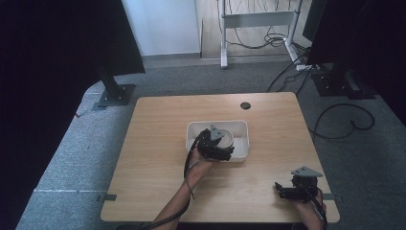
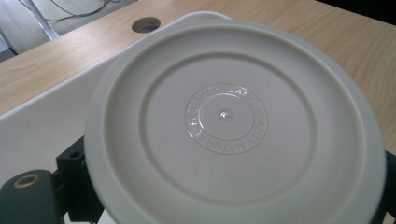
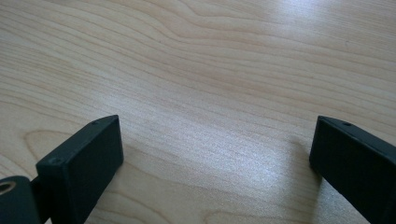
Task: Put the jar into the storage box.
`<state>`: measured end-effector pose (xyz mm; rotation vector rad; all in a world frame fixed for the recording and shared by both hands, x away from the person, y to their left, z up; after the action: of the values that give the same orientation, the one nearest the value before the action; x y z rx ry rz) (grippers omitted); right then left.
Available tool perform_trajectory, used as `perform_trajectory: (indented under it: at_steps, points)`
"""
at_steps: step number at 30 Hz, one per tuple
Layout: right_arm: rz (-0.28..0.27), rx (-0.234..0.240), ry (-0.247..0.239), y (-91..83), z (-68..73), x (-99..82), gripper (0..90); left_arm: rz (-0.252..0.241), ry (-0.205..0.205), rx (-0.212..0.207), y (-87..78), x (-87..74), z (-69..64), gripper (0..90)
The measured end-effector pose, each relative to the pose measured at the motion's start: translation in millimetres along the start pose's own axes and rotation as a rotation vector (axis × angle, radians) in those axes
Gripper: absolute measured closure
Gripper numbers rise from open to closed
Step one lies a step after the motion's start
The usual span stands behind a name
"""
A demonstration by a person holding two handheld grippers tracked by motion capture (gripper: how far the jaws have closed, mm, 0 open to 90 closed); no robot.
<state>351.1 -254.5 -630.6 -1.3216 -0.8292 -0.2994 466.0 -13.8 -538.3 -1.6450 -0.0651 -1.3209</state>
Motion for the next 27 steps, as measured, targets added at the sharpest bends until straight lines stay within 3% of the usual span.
perform_trajectory:
  at_steps: [13,27]
  points:
    - [0.000,0.000,0.000,0.0,0.0,0.0,2.4,0.000,-0.056,0.008,25.8,-6.5,4.4,9.8]
    - [0.000,0.000,-0.001,0.0,0.0,0.0,2.4,0.032,-0.053,0.029,44.3,-14.5,-1.2,9.8]
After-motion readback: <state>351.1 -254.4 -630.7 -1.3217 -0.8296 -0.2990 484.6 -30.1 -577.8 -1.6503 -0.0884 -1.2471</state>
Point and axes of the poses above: each handheld gripper's, and its own axes: y roughly forward along the jaws, x roughly out of its top, z roughly to its left, the point moved 10 cm from there along y, roughly forward along the jaws, and after that the axes turned 3 degrees about z, right-handed, at the moved point
